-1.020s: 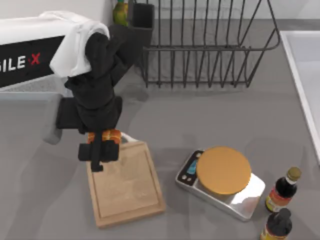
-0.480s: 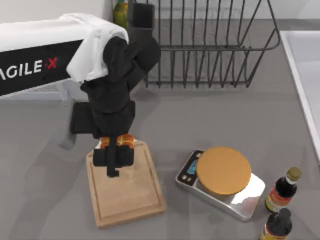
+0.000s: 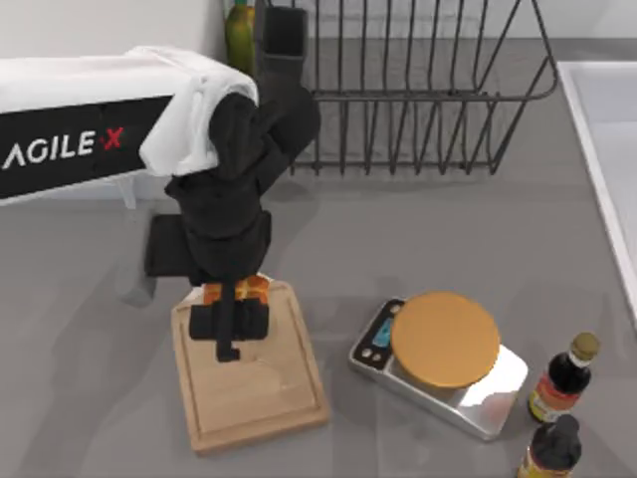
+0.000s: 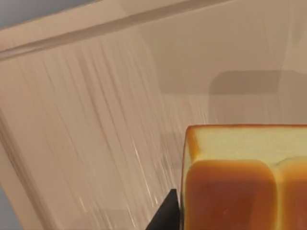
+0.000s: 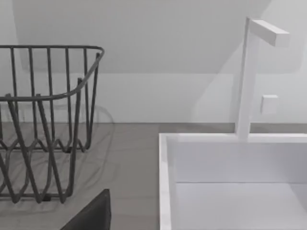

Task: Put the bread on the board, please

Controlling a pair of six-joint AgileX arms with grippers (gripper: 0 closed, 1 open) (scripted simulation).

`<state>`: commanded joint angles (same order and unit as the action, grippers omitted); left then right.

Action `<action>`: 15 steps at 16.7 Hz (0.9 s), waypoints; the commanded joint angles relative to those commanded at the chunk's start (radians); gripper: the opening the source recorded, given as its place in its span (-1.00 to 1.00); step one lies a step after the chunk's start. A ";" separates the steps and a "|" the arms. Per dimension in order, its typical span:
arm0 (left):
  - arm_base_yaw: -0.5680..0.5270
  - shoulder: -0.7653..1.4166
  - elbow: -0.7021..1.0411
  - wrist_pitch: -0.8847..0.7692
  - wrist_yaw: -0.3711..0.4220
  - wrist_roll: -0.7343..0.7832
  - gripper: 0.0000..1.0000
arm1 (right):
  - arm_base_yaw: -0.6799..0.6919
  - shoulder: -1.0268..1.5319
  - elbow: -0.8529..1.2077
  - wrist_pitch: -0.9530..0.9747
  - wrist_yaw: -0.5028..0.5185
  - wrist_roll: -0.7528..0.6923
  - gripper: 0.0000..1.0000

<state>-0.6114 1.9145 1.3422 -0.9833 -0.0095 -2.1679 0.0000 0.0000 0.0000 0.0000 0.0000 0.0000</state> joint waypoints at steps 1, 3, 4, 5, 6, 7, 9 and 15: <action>0.000 0.004 -0.005 0.010 0.000 -0.001 -1.00 | 0.000 0.000 0.000 0.000 0.000 0.000 1.00; 0.000 0.011 -0.019 0.028 -0.001 0.000 -1.00 | 0.000 0.000 0.000 0.000 0.000 0.000 1.00; 0.000 0.015 -0.025 0.037 0.000 0.000 -1.00 | 0.000 0.000 0.000 0.000 0.000 0.000 1.00; 0.000 0.019 -0.031 0.046 0.000 0.000 -1.00 | 0.000 0.000 0.000 0.000 0.000 0.000 1.00; 0.000 0.021 -0.037 0.057 0.000 -0.001 -1.00 | 0.000 0.000 0.000 0.000 0.000 0.000 1.00; 0.000 0.023 -0.041 0.069 -0.001 -0.001 -1.00 | 0.000 0.000 0.000 0.000 0.000 0.000 1.00; -0.001 0.029 -0.054 0.092 0.000 -0.001 -1.00 | 0.000 0.000 0.000 0.000 0.000 0.000 1.00; -0.001 0.039 -0.065 0.100 0.001 0.000 -0.85 | 0.000 0.000 0.000 0.000 0.000 0.000 1.00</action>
<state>-0.6123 1.9536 1.2770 -0.8832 -0.0087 -2.1684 0.0000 0.0000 0.0000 0.0000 0.0000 0.0000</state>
